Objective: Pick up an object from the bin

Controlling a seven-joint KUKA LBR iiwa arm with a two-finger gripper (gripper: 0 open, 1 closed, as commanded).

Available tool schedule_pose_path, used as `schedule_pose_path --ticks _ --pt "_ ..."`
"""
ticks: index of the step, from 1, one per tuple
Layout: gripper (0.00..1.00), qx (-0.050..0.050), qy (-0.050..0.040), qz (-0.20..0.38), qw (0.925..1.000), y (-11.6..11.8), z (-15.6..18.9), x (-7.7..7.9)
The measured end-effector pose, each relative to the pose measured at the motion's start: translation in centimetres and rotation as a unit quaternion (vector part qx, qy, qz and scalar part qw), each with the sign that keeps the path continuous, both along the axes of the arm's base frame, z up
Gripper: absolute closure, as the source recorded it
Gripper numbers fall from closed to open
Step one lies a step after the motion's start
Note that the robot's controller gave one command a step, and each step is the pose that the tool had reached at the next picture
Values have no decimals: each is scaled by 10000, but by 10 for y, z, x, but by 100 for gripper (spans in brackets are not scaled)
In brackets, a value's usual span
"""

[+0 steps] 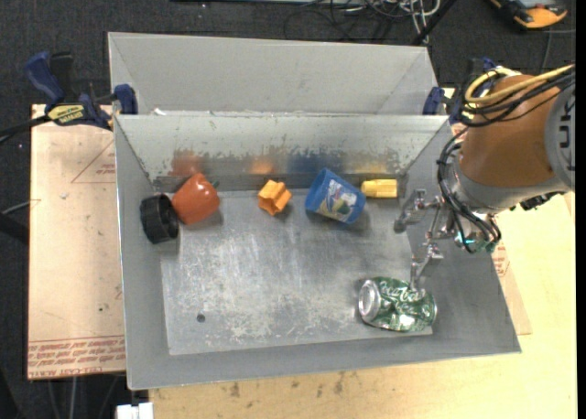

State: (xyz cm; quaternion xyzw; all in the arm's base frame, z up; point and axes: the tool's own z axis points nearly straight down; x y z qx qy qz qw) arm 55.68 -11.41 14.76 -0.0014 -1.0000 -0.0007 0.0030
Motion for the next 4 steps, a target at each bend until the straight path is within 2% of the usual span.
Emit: schedule_pose_path --ticks 1,2,3,4 --pt "0 -6 -35 12 10000 0 4 2" --pt "0 -16 -77 449 9990 9 -29 -24" --pt "0 8 -96 758 9971 17 -48 -43" --pt "0 -6 -40 569 9984 24 -46 -46"
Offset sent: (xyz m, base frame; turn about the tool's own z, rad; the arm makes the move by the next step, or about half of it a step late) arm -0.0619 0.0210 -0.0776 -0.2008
